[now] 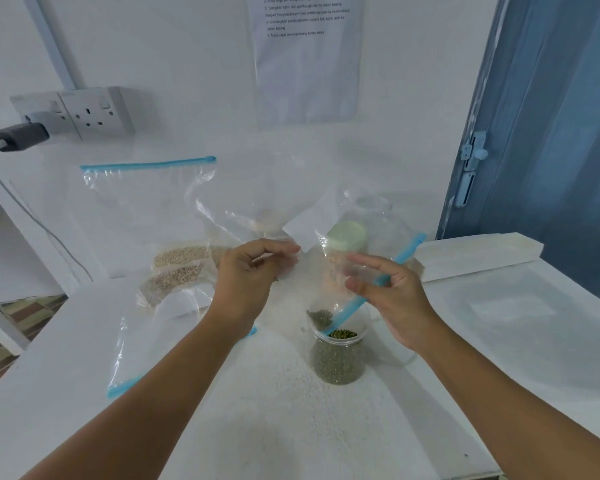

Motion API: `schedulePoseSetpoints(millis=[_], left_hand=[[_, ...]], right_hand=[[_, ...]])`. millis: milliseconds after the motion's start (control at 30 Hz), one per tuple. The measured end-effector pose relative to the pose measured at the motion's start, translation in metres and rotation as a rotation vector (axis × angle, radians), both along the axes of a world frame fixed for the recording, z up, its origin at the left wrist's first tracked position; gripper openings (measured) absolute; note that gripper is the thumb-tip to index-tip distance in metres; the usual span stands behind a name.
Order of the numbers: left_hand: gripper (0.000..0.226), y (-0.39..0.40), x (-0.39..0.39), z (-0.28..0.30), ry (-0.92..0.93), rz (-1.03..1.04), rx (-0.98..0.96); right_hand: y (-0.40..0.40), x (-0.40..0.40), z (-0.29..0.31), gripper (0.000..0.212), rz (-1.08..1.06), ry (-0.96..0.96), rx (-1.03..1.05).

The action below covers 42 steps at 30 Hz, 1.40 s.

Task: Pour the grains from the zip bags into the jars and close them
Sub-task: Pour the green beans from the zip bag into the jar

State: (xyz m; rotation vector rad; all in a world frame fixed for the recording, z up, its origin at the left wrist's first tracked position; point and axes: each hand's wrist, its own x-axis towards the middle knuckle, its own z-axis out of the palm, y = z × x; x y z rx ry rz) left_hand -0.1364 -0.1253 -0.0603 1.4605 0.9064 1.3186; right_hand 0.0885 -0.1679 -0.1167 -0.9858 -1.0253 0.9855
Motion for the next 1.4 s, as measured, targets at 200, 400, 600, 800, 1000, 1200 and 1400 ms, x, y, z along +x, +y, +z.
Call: schedulePoseSetpoints(millis=[200, 400, 600, 800, 1000, 1200, 1400], left_hand=[[0.027, 0.0, 0.002, -0.008, -0.077, -0.056, -0.033], [0.027, 0.005, 0.003, -0.016, -0.051, -0.114, -0.023], [0.028, 0.002, 0.005, -0.032, 0.017, -0.259, -0.168], [0.037, -0.001, 0.016, -0.041, 0.154, -0.261, -0.133], [0.032, 0.007, 0.025, -0.052, 0.255, -0.16, -0.071], [0.028, 0.01, 0.027, -0.056, 0.274, -0.139, -0.012], [0.024, 0.008, 0.028, -0.055, 0.288, -0.159, -0.033]], right_hand=[[0.005, 0.002, -0.008, 0.024, -0.108, -0.069, 0.039], [0.008, 0.0, -0.009, 0.02, -0.162, -0.05, 0.019], [0.007, -0.002, -0.01, 0.021, -0.173, -0.012, 0.023], [0.006, -0.001, -0.007, 0.023, -0.168, -0.045, 0.037], [0.002, 0.003, -0.014, 0.025, -0.145, -0.083, 0.017], [-0.002, 0.005, -0.013, 0.027, -0.151, -0.193, 0.046], [0.0, 0.002, -0.012, 0.019, -0.184, -0.177, 0.041]])
